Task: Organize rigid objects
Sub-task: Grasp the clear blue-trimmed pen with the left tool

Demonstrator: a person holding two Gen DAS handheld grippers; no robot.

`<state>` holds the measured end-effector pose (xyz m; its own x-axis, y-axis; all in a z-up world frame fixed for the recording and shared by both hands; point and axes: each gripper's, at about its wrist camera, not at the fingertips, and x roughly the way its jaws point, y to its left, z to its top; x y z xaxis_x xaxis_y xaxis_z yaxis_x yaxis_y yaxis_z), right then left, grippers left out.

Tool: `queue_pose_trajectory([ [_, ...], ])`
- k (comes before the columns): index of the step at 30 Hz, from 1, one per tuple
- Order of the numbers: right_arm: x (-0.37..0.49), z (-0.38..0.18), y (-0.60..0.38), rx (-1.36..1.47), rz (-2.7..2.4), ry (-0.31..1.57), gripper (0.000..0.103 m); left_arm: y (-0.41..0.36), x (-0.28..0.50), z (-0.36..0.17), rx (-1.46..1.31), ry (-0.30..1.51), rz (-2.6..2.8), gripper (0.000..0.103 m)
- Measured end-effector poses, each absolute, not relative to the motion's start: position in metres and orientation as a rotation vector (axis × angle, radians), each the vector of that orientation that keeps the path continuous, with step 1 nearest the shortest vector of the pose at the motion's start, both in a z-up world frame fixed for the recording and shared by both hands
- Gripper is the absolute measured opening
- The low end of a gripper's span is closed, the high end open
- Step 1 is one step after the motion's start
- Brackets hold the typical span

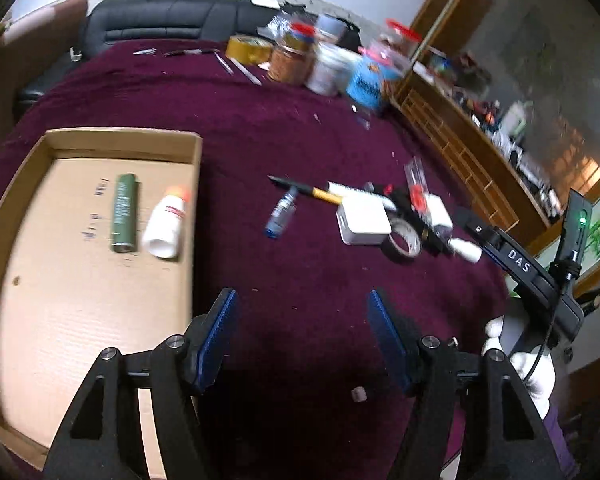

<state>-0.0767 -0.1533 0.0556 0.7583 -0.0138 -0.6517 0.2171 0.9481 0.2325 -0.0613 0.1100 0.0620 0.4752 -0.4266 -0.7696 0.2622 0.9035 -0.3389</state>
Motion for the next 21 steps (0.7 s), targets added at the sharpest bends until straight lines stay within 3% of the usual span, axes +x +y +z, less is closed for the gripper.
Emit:
queue_pose_trajectory([
  [4, -0.070, 0.033, -0.180, 0.351, -0.151, 0.719, 0.099, 0.082, -0.045, 0.062, -0.104, 0.981, -0.416, 0.059],
  [8, -0.068, 0.029, -0.198, 0.460, -0.121, 0.726, 0.099, 0.066, -0.005, 0.046, -0.062, 1.027, -0.345, 0.040],
  [18, -0.067, 0.016, -0.204, 0.528, -0.068, 0.767, 0.099, 0.037, 0.044, 0.005, 0.021, 1.049, -0.243, 0.038],
  [20, -0.067, 0.014, -0.207, 0.553, -0.064, 0.772, 0.099, 0.033, 0.038, 0.005, 0.081, 1.038, -0.207, 0.011],
  [21, -0.066, 0.013, -0.208, 0.560, -0.063, 0.773, 0.099, 0.035, 0.037, 0.006, 0.067, 1.044, -0.217, 0.011],
])
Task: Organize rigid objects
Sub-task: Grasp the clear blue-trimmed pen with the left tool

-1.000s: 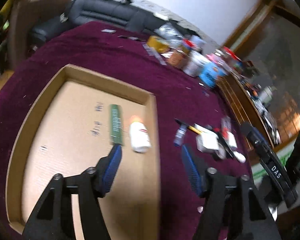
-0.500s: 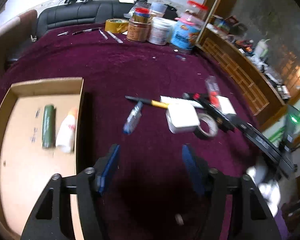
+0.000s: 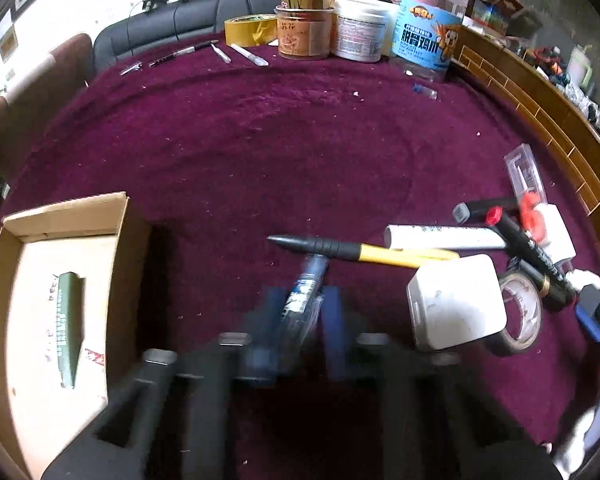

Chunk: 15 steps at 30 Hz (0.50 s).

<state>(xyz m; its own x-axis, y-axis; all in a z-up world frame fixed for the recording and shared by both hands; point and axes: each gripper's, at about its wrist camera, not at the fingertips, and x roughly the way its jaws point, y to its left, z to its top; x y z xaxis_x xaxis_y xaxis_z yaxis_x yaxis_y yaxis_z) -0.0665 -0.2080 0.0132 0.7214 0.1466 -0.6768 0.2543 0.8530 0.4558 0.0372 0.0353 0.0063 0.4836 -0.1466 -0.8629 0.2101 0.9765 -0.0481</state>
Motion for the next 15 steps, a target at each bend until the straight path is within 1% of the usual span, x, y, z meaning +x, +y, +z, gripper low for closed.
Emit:
queue_pose_trajectory([
  [7, -0.066, 0.013, -0.207, 0.561, -0.064, 0.776, 0.099, 0.055, 0.012, 0.023, -0.029, 1.026, -0.233, 0.011],
  [15, -0.066, 0.012, -0.206, 0.557, -0.064, 0.778, 0.099, 0.060, -0.030, 0.041, -0.134, 0.993, -0.343, 0.011],
])
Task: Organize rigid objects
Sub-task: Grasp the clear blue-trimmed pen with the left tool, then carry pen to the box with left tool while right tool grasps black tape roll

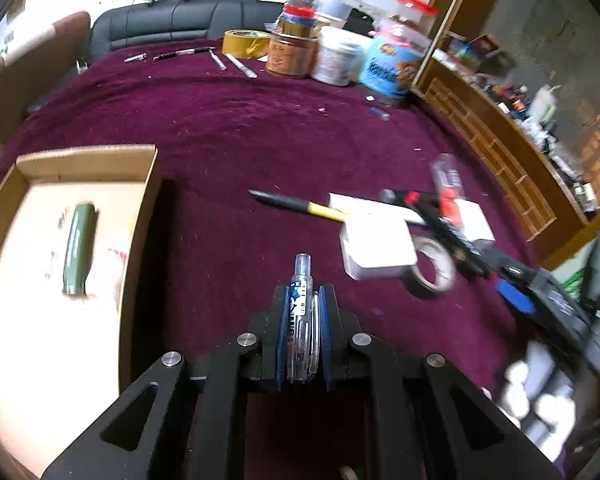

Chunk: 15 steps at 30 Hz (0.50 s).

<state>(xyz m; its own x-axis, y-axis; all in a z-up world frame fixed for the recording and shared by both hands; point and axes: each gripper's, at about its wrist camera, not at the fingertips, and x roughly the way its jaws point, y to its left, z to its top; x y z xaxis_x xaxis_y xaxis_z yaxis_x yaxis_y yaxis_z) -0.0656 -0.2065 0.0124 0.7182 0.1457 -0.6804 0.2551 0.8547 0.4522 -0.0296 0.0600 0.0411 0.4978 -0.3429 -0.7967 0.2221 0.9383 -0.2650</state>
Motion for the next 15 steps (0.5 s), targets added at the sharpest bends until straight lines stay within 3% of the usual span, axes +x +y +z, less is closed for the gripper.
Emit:
queue_pose_trajectory([
  [12, -0.075, 0.025, -0.195, 0.490, 0.016, 0.821, 0.099, 0.092, -0.098, 0.074, -0.241, 0.899, -0.430, 0.012],
  [15, -0.097, 0.042, -0.171, 0.348, 0.140, 0.866, 0.099, 0.108, -0.107, 0.075, -0.248, 0.885, -0.420, 0.012],
])
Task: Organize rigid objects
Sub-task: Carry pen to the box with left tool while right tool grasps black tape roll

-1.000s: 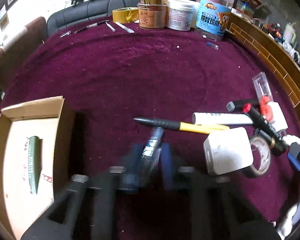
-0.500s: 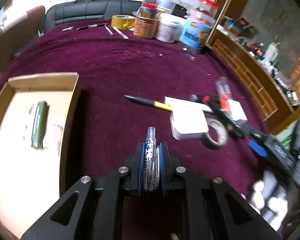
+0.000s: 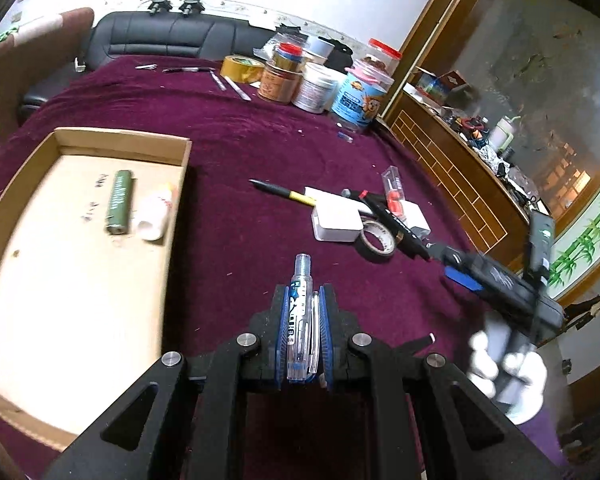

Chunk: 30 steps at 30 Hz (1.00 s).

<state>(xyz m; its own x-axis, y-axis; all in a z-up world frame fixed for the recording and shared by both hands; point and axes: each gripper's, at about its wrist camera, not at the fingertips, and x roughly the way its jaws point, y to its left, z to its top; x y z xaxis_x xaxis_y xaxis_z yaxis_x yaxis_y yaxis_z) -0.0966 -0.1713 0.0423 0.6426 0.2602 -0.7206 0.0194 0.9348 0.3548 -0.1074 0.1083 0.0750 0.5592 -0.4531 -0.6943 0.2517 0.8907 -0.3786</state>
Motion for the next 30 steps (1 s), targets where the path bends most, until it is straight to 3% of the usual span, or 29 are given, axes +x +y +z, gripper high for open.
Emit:
queue_pose_trajectory([
  [6, -0.108, 0.052, -0.119, -0.006, 0.139, 0.814, 0.098, 0.124, -0.109, 0.063, -0.327, 0.896, -0.430, 0.012],
  [9, -0.094, 0.050, -0.089, -0.149, 0.210, 0.787, 0.090, 0.124, -0.112, 0.061, -0.332, 0.904, -0.443, 0.012],
  [11, -0.077, 0.042, -0.077, -0.215, 0.234, 0.814, 0.074, 0.130, -0.118, 0.065, -0.328, 0.890, -0.435, 0.012],
  [15, -0.039, 0.020, -0.069, -0.250, 0.230, 0.929, 0.055, 0.151, -0.124, 0.076, -0.346, 0.859, -0.396, 0.012],
  [17, -0.029, 0.012, -0.075, -0.213, 0.226, 0.970, 0.026, 0.164, -0.126, 0.081, -0.355, 0.842, -0.372, 0.012],
  [19, -0.030, 0.013, -0.084, -0.133, 0.245, 0.992, 0.011, 0.174, -0.127, 0.083, -0.360, 0.832, -0.351, 0.012],
  [30, -0.073, 0.057, -0.085, 0.054, 0.345, 0.917, 0.008, 0.226, -0.084, 0.065, -0.380, 0.894, -0.277, 0.012],
])
